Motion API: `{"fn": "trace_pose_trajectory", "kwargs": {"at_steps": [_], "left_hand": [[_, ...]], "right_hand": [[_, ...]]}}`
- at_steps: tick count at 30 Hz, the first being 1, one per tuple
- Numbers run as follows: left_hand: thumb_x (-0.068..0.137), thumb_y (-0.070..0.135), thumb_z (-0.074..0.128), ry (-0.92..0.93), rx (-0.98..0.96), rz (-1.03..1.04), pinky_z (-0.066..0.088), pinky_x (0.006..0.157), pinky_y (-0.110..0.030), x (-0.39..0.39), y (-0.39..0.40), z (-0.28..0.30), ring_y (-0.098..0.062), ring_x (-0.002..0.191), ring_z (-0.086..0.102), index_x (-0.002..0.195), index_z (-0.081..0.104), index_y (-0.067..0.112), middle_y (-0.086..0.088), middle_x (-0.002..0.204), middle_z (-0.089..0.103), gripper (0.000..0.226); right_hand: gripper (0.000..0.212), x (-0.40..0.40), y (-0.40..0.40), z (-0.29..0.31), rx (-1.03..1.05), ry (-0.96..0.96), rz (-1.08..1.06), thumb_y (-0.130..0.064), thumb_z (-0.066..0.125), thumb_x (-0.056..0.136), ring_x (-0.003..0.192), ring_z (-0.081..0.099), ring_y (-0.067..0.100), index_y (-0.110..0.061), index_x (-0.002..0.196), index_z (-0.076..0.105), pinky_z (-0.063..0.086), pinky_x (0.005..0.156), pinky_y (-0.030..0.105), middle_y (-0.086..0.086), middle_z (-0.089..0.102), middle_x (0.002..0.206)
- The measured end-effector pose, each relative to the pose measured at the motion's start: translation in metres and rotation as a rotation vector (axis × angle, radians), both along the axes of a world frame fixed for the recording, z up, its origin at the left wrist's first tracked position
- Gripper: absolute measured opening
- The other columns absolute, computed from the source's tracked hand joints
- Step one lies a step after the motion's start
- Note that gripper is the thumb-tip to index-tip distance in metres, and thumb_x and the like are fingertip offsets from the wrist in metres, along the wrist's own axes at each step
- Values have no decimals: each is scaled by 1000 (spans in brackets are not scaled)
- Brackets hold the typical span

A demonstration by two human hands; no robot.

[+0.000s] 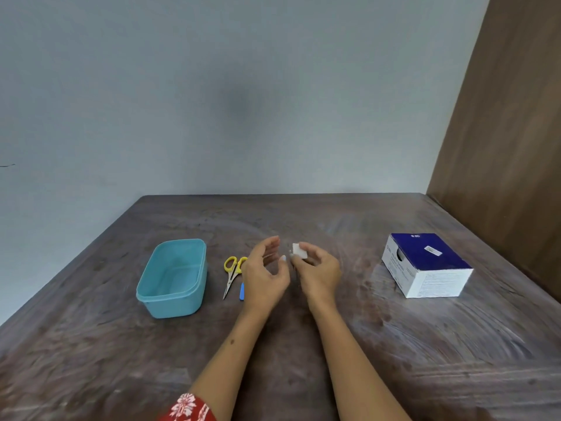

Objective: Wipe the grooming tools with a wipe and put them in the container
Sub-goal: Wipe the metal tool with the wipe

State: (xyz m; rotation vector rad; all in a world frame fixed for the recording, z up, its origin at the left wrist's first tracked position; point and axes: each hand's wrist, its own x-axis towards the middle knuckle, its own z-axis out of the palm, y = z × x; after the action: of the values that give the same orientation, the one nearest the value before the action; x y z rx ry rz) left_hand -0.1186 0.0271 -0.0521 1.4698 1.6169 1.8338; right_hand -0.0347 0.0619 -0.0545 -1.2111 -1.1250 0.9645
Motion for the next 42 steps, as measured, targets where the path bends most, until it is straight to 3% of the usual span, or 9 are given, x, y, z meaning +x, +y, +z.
{"fn": "trace_pose_trajectory", "kwargs": {"at_steps": [5,9,15,17,21,24,28,35,42], "left_hand": [[67,19,64,103,7,-35,51,80,-13,7,0,-4,-2,89,64,114,61,10,7,103,64,48],[67,10,77,0,-83,-46,53,67,-13,8,3,-3,0,78,65,106,64,15,8,92,68,41],[72,-5,70,-156,-197,-82,56,66,-18,7,6,-7,3,65,65,97,70,4,8,75,68,26],[74,-7,69,-273,-209,-119,58,65,-27,6,6,-5,-5,65,67,96,70,3,3,74,70,24],[77,-7,68,-508,-200,-176,58,55,-29,5,8,0,-11,56,66,90,66,11,-7,75,69,23],[76,-12,66,-559,-189,-185,57,59,-22,3,10,0,-9,58,67,97,64,-2,-11,75,68,24],[77,-16,62,-568,-214,-224,58,64,-24,2,11,0,-12,63,67,97,66,-3,-7,72,69,24],[81,-13,58,-544,-212,-242,58,62,-25,1,7,4,-11,62,68,97,67,-2,-10,73,69,21],[81,-14,58,-520,-201,-263,55,60,-17,-2,8,5,-7,62,67,102,65,-4,-10,77,67,25]], "right_hand": [[26,2,2,6,-35,345,5,9,68,77,61,65,-1,-6,99,68,51,56,12,4,70,82],[31,-1,3,7,-32,437,6,11,69,74,60,66,2,-4,101,67,50,53,14,5,70,80],[32,-2,1,7,26,392,50,10,72,72,64,68,1,-5,100,67,52,56,14,1,70,77],[25,-1,1,10,46,367,37,7,69,77,65,67,0,-7,97,68,52,57,13,0,70,79],[24,4,6,7,131,174,-59,0,58,86,90,66,5,-18,95,72,52,84,19,-4,72,91],[29,3,3,6,175,58,-40,3,58,83,84,68,7,-23,89,69,53,77,19,-7,72,85],[18,0,0,9,186,-25,-9,2,65,79,66,63,-9,-10,91,69,49,64,12,-34,65,70],[34,-4,-4,11,221,67,18,5,67,76,59,66,8,-29,71,68,53,61,25,-3,70,67],[8,-3,-7,8,253,46,58,-22,69,71,68,70,15,-26,72,75,57,66,32,0,73,71]]}}
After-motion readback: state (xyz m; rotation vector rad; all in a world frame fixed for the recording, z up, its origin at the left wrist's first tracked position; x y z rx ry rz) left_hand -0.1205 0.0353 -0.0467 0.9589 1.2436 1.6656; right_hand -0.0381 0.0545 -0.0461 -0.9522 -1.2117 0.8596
